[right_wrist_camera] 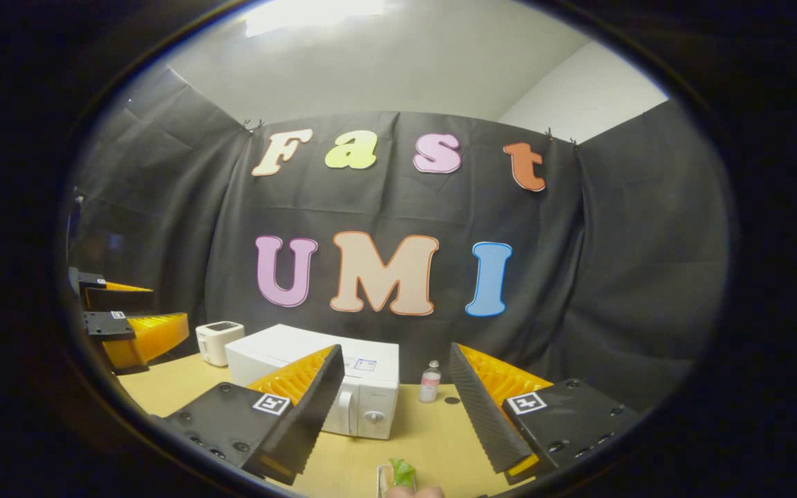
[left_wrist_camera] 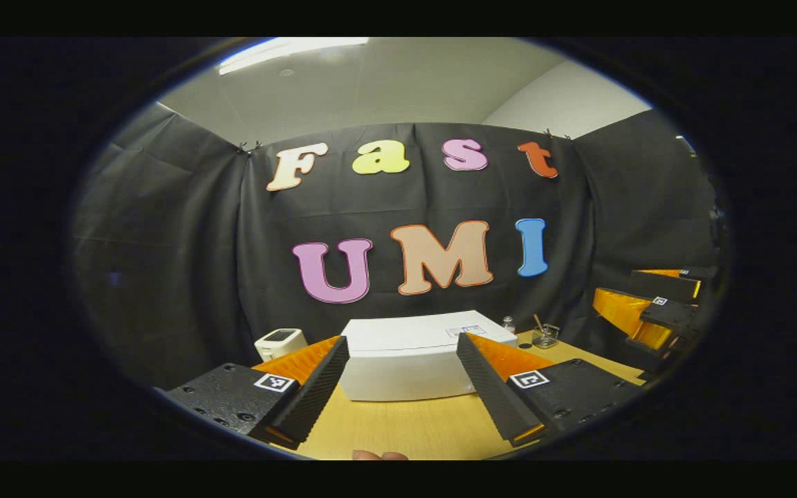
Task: Open the microwave oven with the left hand, put the food in, and close the microwave oven.
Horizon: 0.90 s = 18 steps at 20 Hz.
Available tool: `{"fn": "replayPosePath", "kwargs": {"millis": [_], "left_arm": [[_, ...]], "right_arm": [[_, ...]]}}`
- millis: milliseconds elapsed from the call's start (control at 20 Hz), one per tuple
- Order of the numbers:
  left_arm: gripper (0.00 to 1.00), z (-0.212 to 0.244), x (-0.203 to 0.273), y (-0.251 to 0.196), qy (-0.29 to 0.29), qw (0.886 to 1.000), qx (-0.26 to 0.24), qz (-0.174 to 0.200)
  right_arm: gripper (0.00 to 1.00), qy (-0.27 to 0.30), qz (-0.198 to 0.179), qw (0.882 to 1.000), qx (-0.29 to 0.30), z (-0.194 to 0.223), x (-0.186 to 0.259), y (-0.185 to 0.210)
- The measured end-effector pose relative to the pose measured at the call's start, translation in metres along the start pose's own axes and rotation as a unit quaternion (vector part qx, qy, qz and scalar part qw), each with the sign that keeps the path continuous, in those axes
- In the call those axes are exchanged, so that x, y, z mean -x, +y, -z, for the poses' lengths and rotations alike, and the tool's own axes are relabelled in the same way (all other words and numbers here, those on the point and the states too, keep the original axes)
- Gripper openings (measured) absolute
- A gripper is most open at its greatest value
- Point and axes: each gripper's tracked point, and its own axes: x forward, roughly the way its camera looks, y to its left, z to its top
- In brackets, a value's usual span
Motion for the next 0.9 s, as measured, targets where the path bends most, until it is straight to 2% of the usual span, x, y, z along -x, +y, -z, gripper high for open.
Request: {"fn": "replayPosePath", "kwargs": {"millis": [200,250,350,450,600,650,900], "left_arm": [[1.00,0.007,-0.008,-0.005,0.001,1.000,0.004,0.009],[0.97,0.009,-0.013,-0.004,-0.008,1.000,0.002,0.010],[0.99,0.022,-0.029,-0.004,-0.008,1.000,-0.003,0.015],[0.97,0.039,-0.048,-0.009,-0.006,1.000,0.004,0.019],[1.00,0.070,-0.074,-0.025,0.006,0.999,0.018,0.029],[0.97,0.074,-0.084,-0.030,0.002,0.999,0.020,0.030],[1.00,0.112,-0.129,-0.069,0.010,0.998,0.012,0.053]], "right_arm": [[0.96,-0.006,0.000,1.000,-0.001,-0.003,0.003,-0.004],[0.96,-0.008,0.001,1.000,-0.005,-0.004,0.004,-0.005],[0.96,-0.009,-0.004,1.000,-0.012,-0.004,0.008,-0.007],[0.97,-0.010,-0.007,1.000,-0.015,-0.003,0.011,-0.012],[0.96,0.002,-0.008,1.000,-0.005,0.002,0.015,-0.021],[0.96,0.002,-0.003,1.000,0.000,0.000,0.016,-0.027],[0.97,0.005,0.013,1.000,0.006,0.000,0.021,-0.047]]}}
